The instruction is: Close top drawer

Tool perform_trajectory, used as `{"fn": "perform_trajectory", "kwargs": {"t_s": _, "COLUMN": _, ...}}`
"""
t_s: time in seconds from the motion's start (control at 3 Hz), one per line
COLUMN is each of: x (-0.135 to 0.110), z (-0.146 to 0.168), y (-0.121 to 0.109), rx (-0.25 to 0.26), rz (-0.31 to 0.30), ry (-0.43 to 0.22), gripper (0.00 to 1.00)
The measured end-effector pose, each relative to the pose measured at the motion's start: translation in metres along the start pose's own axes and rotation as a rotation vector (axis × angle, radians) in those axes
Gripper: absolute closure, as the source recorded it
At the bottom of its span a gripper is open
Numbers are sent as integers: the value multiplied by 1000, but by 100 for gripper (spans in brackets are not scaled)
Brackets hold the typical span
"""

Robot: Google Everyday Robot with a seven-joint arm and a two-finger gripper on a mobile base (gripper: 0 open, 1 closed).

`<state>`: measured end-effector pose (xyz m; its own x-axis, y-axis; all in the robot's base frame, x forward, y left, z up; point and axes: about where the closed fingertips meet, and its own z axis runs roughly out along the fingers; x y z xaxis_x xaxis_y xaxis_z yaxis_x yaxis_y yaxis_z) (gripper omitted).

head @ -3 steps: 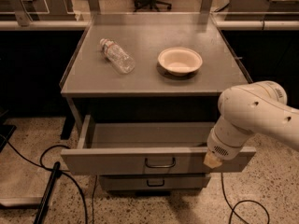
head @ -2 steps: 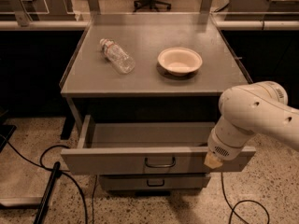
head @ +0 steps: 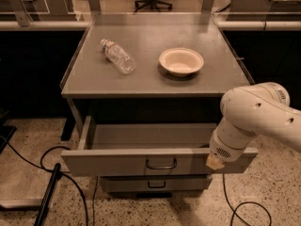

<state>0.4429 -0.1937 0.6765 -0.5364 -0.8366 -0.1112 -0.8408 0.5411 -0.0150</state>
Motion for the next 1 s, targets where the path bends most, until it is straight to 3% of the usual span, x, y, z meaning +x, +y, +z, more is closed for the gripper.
{"fn": "perform_trajectory", "kwargs": {"t_s": 0.33, "x": 0, "z": 0, "y": 0, "rx": 0, "rz": 0, "ry": 0, "gripper": 12}}
{"fn": "perform_trajectory", "kwargs": {"t_s": 0.67, "x": 0, "z": 0, "y": 0, "rx": 0, "rz": 0, "ry": 0, "gripper": 0}}
{"fn": "perform_trajectory", "kwargs": {"t_s": 1.0, "x": 0, "z": 0, "y": 0, "rx": 0, "rz": 0, "ry": 0, "gripper": 0}}
